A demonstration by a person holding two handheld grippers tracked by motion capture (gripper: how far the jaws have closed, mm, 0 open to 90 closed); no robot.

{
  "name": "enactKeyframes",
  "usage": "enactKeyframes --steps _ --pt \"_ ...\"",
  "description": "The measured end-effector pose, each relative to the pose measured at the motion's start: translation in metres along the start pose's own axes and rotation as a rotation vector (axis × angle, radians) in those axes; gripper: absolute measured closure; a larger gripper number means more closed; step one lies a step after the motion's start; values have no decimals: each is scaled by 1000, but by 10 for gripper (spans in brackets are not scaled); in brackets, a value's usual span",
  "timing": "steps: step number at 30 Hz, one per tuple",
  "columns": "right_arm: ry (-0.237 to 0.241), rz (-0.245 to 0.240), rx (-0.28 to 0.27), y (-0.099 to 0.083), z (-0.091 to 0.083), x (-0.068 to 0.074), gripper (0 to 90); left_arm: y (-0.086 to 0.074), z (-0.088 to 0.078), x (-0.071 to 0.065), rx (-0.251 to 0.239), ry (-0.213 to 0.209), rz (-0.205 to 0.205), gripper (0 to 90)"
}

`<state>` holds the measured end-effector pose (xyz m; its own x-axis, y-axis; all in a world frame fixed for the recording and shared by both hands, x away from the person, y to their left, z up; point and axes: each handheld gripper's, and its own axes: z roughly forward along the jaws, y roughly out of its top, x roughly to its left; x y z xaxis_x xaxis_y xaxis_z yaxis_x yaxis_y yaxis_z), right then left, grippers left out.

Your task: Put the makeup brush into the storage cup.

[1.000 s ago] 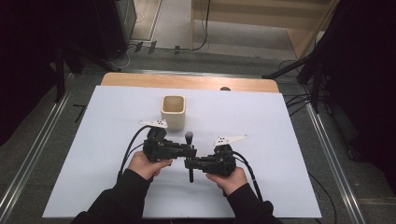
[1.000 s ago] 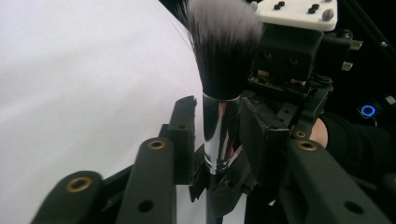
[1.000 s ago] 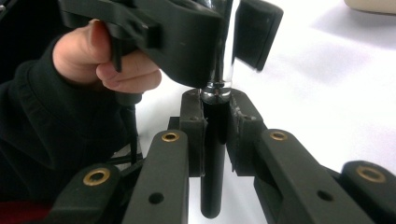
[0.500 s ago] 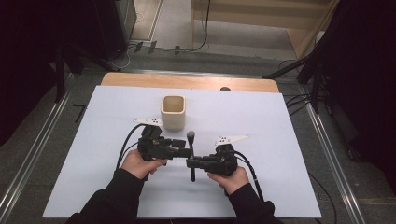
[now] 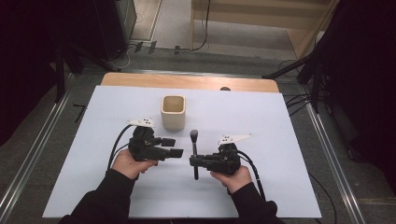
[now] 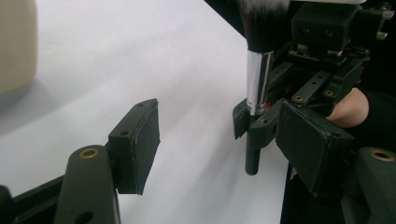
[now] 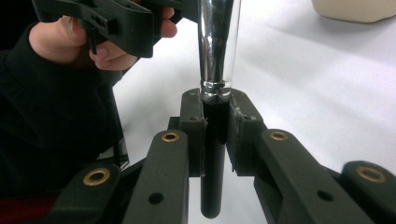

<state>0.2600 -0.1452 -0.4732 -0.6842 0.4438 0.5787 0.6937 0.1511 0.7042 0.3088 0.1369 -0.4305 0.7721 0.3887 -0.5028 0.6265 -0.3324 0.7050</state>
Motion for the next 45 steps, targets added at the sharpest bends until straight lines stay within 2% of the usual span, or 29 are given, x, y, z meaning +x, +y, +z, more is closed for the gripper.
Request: enactKeyframes --steps 3,13,16,18,27,34,36,45 --pt "-25 -18 6 1 -1 0 790 -2 -5 1 1 26 14 303" --pt "-58 -38 11 3 -4 1 790 -10 -13 1 29 98 65 288" --pt "-62 -41 11 3 -4 1 790 -12 -14 0 34 149 100 282" --pt "-66 -44 12 3 -4 1 790 -14 -15 -2 54 193 143 277" --pt "-86 -54 15 4 -5 0 790 -20 -21 -2 88 259 207 251" --pt "-95 -61 13 4 -6 1 790 -28 -28 -3 111 327 279 248" --pt "-97 -61 12 4 -6 1 790 -30 -30 -3 111 335 293 247" --pt "-107 -71 8 4 -6 1 790 -38 -35 1 118 344 280 243"
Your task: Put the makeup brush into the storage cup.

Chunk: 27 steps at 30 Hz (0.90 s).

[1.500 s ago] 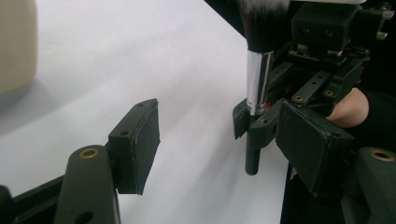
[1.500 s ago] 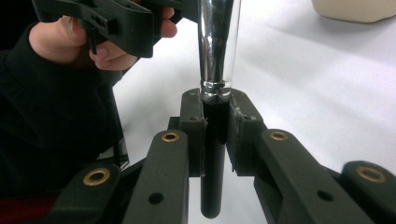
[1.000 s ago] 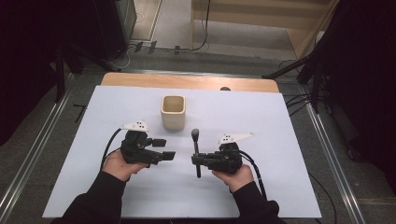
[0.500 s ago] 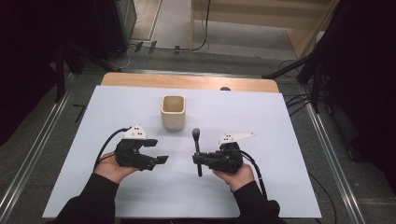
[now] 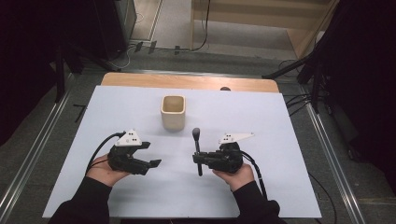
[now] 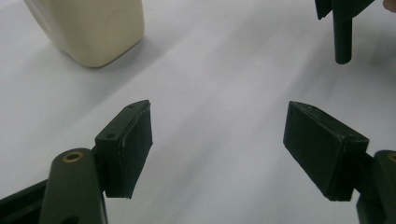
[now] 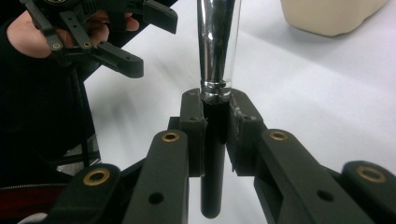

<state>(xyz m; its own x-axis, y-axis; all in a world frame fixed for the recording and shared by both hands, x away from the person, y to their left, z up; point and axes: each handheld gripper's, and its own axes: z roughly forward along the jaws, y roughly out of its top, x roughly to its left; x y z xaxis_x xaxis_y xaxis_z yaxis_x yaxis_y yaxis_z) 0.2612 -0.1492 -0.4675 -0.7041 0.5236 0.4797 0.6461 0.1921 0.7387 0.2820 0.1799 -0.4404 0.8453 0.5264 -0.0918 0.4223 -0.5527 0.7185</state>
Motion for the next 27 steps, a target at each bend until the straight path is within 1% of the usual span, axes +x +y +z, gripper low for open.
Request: enactKeyframes --steps 3,5,6,8,13,15,18,20,24,27 --pt "-8 -4 -5 0 0 0 789 -3 -2 1 1 15 1 240" --pt "-16 -7 -6 1 -1 1 790 -5 -4 2 -1 15 -1 240" --pt "-15 -8 -7 1 -1 1 790 -6 -4 2 -2 12 -10 240" --pt "-23 -8 -8 1 -1 1 790 -8 -6 3 -14 -11 -32 240" --pt "-28 -14 -4 1 -1 1 789 -13 -10 4 -24 16 -30 238" --pt "-33 -17 -5 1 -1 1 789 -15 -12 4 -24 19 -40 238" --pt "-35 -16 -10 2 -2 1 790 -19 -14 5 -15 22 -39 239" --pt "-43 -22 -12 3 -2 2 789 -21 -16 5 -15 29 -49 240" --pt "-55 -30 -16 6 -3 2 790 -24 -19 4 -29 36 -59 241" --pt "-61 -30 -24 7 -4 1 789 -26 -20 5 -29 42 -66 242"
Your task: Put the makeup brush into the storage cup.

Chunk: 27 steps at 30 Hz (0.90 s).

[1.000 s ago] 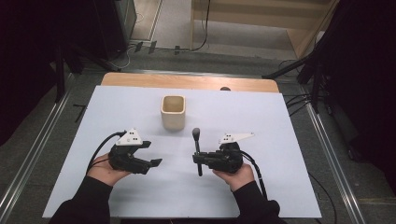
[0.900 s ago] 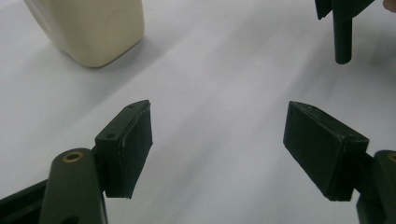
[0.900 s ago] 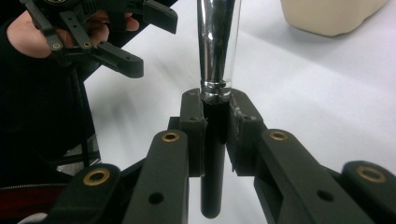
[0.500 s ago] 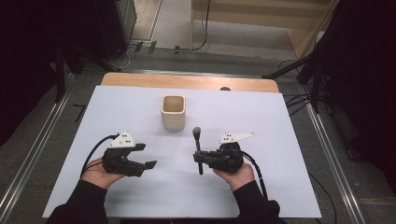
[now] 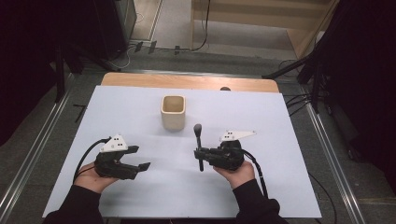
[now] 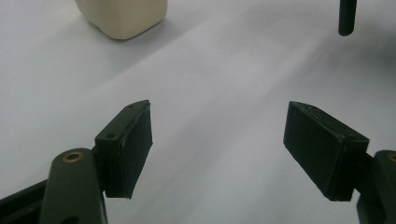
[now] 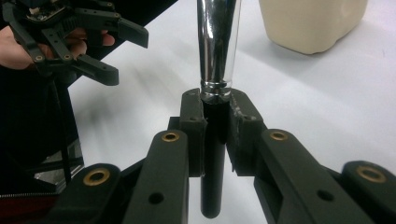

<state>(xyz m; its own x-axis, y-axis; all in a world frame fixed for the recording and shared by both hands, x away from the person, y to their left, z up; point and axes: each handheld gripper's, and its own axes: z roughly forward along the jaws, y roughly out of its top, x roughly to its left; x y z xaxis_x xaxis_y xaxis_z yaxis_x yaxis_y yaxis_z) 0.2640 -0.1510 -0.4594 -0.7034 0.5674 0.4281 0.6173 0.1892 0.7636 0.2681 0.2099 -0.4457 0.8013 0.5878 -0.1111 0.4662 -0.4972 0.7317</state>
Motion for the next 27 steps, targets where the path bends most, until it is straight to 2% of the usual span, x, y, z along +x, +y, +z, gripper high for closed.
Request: enactKeyframes --steps 16,22,27 --pt "-32 -14 -3 17 -6 -3 789 -6 0 3 45 23 13 242" --pt "-51 -23 -14 25 -7 -3 790 -7 -2 5 35 1 8 242" --pt "-60 -32 -24 35 -9 -2 790 -7 -3 5 24 5 6 241"
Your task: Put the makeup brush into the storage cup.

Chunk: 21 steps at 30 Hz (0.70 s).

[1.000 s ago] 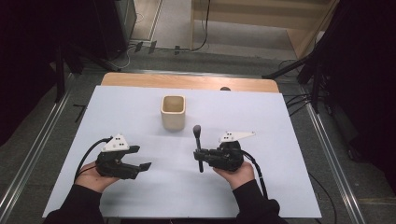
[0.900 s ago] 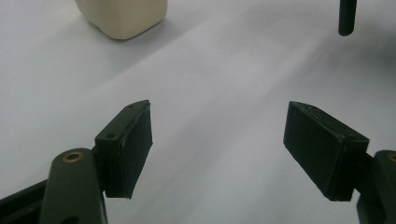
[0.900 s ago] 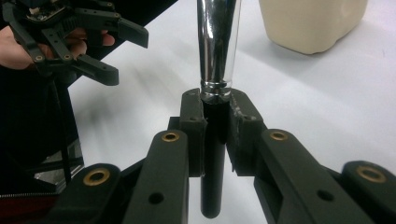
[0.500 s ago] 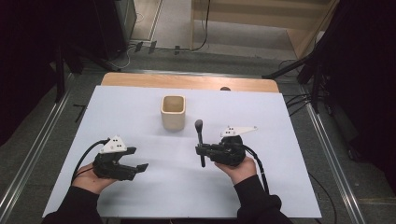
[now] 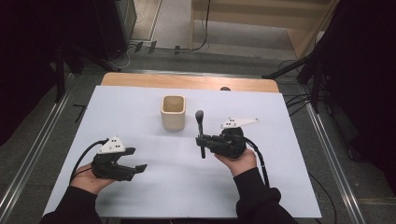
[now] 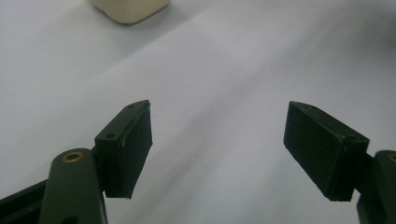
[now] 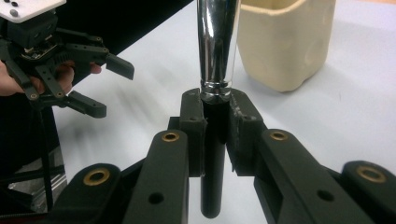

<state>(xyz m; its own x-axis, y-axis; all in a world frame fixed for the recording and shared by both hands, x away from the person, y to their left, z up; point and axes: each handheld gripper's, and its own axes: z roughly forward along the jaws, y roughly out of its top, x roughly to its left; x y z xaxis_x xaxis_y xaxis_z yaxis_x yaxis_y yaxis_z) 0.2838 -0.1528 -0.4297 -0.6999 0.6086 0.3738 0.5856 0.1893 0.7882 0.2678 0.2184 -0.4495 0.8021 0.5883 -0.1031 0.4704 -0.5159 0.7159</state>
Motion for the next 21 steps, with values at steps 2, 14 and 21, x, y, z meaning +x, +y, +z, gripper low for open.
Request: enactKeyframes --steps 2,14,21 --pt "-5 -8 0 3 0 0 790 0 -1 1 -5 1 -1 241" --pt "-23 -26 -19 22 3 1 790 -3 -4 7 -23 9 -12 238" --pt "-38 -39 -24 36 5 0 790 -3 -3 7 -18 11 -9 235"
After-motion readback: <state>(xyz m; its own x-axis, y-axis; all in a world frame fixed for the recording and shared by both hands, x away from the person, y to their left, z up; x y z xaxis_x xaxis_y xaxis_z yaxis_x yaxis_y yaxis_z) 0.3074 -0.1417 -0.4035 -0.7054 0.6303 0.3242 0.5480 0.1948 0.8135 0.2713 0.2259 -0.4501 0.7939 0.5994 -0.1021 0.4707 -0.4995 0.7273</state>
